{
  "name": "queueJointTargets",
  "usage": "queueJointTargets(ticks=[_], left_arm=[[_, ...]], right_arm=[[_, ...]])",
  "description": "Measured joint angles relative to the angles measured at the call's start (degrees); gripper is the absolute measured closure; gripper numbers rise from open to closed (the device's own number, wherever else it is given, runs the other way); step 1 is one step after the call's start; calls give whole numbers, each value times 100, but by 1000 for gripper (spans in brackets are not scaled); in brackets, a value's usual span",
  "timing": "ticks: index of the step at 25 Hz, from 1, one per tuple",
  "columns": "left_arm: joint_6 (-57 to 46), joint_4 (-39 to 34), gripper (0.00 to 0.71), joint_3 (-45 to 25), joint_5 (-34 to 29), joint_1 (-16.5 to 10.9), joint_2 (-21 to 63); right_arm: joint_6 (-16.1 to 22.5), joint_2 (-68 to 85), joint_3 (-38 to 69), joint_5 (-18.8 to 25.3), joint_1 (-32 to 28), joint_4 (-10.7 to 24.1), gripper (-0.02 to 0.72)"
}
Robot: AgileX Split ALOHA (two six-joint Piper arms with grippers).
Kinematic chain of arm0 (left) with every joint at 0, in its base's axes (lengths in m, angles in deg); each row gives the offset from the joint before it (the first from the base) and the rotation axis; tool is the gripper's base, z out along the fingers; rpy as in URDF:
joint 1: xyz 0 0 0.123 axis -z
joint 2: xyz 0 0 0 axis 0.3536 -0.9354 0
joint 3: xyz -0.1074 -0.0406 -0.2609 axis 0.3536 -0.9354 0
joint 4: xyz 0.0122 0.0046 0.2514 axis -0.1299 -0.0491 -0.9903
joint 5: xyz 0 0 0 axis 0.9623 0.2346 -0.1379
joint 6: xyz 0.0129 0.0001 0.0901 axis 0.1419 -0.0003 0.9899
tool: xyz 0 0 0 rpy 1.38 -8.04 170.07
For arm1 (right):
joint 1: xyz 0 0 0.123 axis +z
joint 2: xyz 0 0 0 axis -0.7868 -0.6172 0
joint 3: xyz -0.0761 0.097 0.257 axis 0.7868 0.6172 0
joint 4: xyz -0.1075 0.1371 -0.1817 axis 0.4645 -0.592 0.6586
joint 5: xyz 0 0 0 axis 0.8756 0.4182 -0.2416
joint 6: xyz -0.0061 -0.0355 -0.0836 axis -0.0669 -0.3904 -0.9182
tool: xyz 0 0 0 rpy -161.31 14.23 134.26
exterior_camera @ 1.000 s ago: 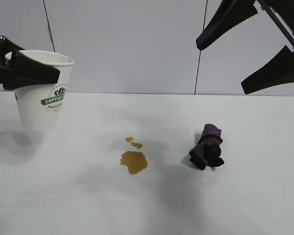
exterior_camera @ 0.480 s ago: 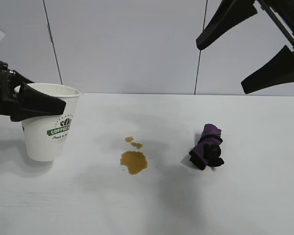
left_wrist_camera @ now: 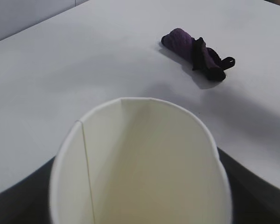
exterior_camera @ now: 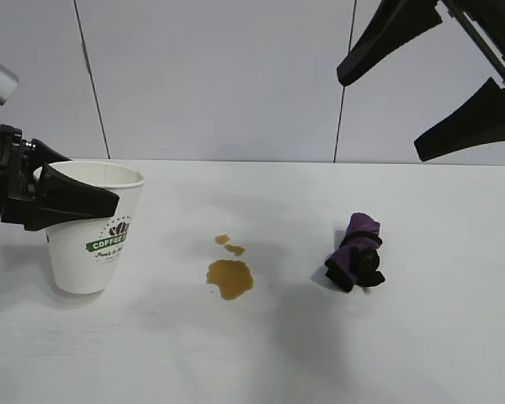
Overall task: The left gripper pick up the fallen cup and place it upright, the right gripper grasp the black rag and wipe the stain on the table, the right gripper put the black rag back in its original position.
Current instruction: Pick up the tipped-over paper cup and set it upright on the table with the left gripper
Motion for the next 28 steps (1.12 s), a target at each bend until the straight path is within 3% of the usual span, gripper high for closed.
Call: queueJointTargets(ticks=[8, 13, 28], left_arm=[[335, 0, 193, 0, 21, 0, 0], [840, 0, 193, 0, -362, 0, 0], [904, 4, 175, 0, -607, 0, -377]], right_arm=[[0, 0, 0, -11, 0, 0, 59], [0, 0, 0, -29, 0, 0, 59], [0, 0, 0, -60, 0, 0, 54]])
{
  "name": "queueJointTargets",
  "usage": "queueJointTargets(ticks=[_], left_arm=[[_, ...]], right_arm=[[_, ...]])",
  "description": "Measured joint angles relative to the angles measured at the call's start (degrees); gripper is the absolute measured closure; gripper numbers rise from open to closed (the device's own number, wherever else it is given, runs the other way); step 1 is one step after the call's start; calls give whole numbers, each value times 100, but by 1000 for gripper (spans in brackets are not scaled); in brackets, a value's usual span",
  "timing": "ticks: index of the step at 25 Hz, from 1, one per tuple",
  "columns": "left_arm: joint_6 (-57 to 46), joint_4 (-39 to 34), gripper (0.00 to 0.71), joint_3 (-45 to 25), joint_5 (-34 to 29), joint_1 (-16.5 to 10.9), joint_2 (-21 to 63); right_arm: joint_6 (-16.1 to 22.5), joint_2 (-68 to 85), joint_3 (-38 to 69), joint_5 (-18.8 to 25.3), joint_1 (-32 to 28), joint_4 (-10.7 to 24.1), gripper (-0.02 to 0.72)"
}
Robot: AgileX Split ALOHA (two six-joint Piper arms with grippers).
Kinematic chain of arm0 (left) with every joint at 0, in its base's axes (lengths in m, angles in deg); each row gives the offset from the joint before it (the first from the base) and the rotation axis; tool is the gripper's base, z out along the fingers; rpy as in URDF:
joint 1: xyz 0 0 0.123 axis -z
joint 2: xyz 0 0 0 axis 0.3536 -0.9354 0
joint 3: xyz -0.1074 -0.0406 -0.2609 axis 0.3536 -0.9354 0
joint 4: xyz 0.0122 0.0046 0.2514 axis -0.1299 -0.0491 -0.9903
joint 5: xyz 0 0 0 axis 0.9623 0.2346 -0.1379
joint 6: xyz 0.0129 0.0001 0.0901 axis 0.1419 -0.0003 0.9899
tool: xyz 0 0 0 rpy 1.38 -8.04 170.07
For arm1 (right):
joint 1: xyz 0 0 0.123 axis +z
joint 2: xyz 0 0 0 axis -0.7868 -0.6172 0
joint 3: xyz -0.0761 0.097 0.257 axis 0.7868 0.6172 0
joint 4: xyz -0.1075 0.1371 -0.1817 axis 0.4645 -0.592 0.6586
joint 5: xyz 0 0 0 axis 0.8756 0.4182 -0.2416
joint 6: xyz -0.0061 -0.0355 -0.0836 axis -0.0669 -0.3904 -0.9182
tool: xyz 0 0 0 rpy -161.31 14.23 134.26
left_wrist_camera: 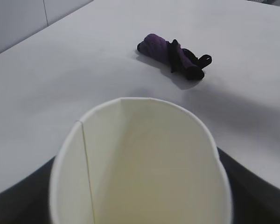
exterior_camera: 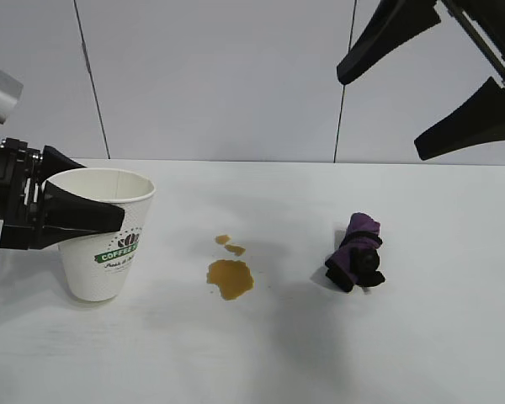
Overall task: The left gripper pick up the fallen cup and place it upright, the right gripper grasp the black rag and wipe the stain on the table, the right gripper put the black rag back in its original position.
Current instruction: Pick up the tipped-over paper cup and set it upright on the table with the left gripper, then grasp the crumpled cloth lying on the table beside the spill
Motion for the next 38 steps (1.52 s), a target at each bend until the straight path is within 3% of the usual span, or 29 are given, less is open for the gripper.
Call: queueJointTargets(ticks=[4, 10, 21, 30, 38], left_arm=[[0, 0, 105, 0, 53, 0, 0], [0, 0, 56, 0, 59, 0, 0], [-143, 0, 50, 0, 255, 0, 111], [-975, -12, 50, 0, 616, 0, 791], [-2299, -609, 50, 0, 692, 0, 1562]], right_arm=[[0, 0, 0, -56, 0, 0, 54], [0, 0, 0, -56, 0, 0, 54], [0, 0, 0, -62, 0, 0, 54], [0, 0, 0, -80, 0, 0, 54], [0, 0, 0, -80, 0, 0, 54]])
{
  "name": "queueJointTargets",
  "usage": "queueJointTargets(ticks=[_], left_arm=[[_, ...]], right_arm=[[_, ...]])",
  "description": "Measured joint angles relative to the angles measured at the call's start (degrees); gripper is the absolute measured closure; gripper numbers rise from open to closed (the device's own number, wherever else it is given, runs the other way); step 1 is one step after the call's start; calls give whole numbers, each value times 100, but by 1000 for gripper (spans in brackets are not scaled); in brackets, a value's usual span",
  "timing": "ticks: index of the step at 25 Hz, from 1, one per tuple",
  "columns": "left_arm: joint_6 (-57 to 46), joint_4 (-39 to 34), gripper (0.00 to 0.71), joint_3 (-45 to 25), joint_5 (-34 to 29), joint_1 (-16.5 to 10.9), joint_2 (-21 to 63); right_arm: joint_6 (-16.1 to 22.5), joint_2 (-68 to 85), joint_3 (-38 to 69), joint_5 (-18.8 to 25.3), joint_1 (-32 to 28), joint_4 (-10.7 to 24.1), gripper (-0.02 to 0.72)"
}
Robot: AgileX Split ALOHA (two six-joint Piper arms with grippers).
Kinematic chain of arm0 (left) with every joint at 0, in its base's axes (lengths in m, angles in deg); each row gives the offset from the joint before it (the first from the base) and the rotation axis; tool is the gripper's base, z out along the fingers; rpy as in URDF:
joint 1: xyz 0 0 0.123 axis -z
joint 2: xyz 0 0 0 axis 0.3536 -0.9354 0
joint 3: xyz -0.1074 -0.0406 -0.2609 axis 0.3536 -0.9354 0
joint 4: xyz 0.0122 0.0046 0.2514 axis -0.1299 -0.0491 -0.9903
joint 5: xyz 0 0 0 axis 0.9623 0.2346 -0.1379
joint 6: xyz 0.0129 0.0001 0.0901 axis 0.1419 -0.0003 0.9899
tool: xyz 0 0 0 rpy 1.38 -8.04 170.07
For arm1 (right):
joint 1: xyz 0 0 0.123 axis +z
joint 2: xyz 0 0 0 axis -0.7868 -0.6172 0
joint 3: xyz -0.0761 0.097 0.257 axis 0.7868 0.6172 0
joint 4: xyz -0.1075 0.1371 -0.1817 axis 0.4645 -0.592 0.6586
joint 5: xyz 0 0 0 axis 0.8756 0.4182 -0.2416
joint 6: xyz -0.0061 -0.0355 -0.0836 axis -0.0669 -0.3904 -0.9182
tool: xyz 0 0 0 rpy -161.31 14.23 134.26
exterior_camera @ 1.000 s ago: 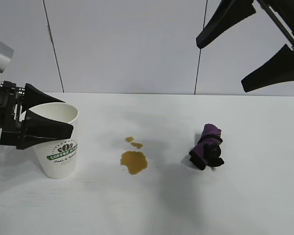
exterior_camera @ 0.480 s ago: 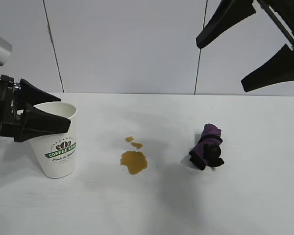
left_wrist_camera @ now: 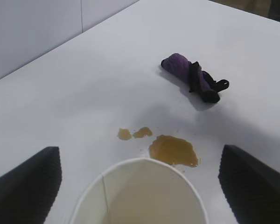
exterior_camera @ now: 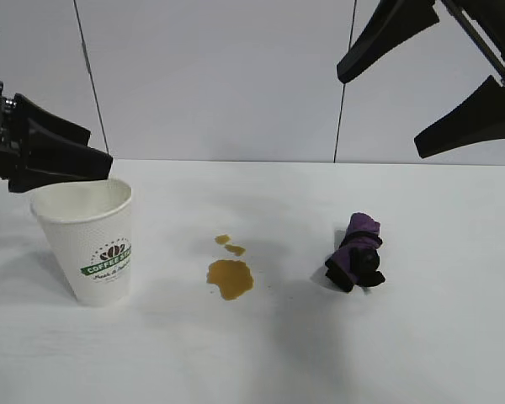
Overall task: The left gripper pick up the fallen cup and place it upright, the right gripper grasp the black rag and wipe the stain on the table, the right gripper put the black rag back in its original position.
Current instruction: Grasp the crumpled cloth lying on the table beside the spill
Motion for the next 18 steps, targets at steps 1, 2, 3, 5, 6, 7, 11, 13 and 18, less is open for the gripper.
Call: queueJointTargets(ticks=[1, 2, 3, 5, 6, 7, 11, 13, 18], left_arm=[[-258, -137, 50, 0, 12, 0, 164], [-619, -279, 50, 0, 11, 0, 355], [-1029, -383, 50, 0, 11, 0, 524], [-1815, -570, 50, -11, 13, 0, 970], [-2200, -664, 50, -11, 23, 0, 1169], [-2523, -744, 50, -11, 78, 0, 1424], [-3468, -1325, 60, -35, 512, 0, 2514], [-3995, -1662, 70, -35, 936, 0, 3131], [-5676, -2448, 74, -35, 2073, 0, 4536]], right_arm=[[0, 0, 0, 0, 0, 0, 54], [0, 0, 0, 0, 0, 0, 54], [0, 0, 0, 0, 0, 0, 54], [0, 0, 0, 0, 0, 0, 54], [0, 0, 0, 0, 0, 0, 54], [0, 0, 0, 0, 0, 0, 54], [0, 0, 0, 0, 0, 0, 54], [0, 0, 0, 0, 0, 0, 54], [0, 0, 0, 0, 0, 0, 54]])
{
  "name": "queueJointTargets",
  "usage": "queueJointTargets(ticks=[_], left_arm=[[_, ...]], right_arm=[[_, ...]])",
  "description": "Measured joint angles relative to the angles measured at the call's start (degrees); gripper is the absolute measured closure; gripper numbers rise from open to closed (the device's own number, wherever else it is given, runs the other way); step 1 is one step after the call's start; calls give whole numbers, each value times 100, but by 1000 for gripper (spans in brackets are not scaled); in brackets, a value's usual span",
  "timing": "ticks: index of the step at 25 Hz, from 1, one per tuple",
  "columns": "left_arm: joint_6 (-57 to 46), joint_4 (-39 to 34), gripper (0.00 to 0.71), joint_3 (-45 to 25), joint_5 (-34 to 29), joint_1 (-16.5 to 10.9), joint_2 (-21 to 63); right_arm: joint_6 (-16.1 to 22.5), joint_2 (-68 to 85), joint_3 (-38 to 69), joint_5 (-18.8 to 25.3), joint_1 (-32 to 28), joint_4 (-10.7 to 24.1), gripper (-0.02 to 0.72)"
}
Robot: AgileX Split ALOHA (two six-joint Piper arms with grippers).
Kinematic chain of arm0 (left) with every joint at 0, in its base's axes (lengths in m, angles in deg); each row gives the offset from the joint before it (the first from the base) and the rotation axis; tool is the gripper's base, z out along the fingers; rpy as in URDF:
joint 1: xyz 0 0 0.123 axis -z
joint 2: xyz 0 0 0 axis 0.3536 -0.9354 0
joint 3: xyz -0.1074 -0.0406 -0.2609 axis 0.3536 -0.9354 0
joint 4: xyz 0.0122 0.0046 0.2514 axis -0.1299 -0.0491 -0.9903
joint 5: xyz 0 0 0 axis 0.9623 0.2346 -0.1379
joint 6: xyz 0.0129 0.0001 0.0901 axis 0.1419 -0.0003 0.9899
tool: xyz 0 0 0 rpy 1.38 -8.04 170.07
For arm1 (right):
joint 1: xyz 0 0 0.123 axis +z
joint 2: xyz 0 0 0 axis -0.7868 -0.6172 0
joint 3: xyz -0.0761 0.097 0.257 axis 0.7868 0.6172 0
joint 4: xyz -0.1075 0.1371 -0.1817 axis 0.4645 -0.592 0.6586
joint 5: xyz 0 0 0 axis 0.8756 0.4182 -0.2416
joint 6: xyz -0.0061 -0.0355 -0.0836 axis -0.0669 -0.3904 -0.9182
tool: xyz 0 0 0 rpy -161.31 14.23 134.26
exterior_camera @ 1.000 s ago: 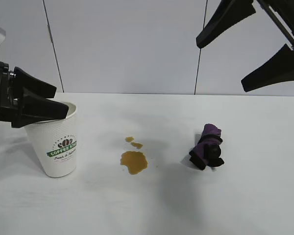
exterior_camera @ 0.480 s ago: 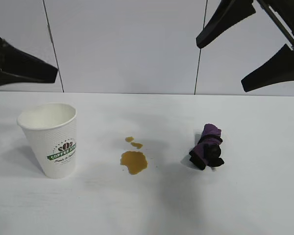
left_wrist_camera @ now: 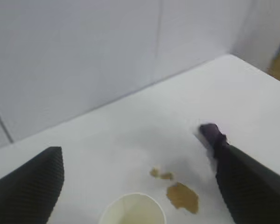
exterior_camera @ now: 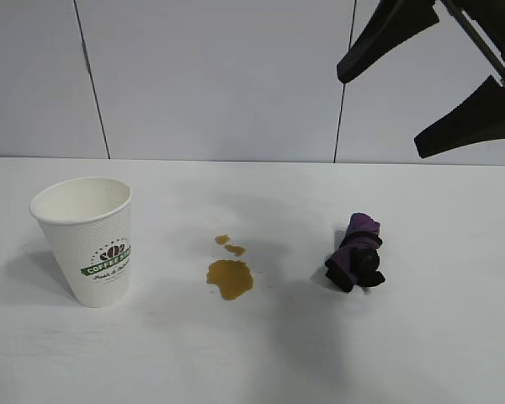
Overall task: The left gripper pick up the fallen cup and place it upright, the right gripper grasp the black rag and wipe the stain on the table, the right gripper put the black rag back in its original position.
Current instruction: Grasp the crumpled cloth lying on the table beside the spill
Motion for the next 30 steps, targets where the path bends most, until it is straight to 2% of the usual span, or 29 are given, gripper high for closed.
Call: queueJointTargets(ticks=[5, 10, 15, 20, 24, 30], left_arm=[[-1318, -1066, 74, 0, 450, 0, 1244], [-2610, -2211, 91, 0, 203, 0, 2283], [-3693, -3749, 103, 0, -926, 0, 3181], [-4956, -5249, 105, 0, -2620, 0, 3642], [-5793, -5764, 106, 0, -3722, 0, 3712], [-6141, -5961, 107, -87, -3885, 0, 3833]], right_arm=[[0, 0, 0, -23, 0, 0, 54], [0, 0, 0, -34, 0, 0, 54], [0, 0, 0, -40, 0, 0, 54], [0, 0, 0, -43, 0, 0, 54], [-10, 0, 0, -82, 0, 0, 54], [-27, 0, 0, -112, 0, 0, 54]])
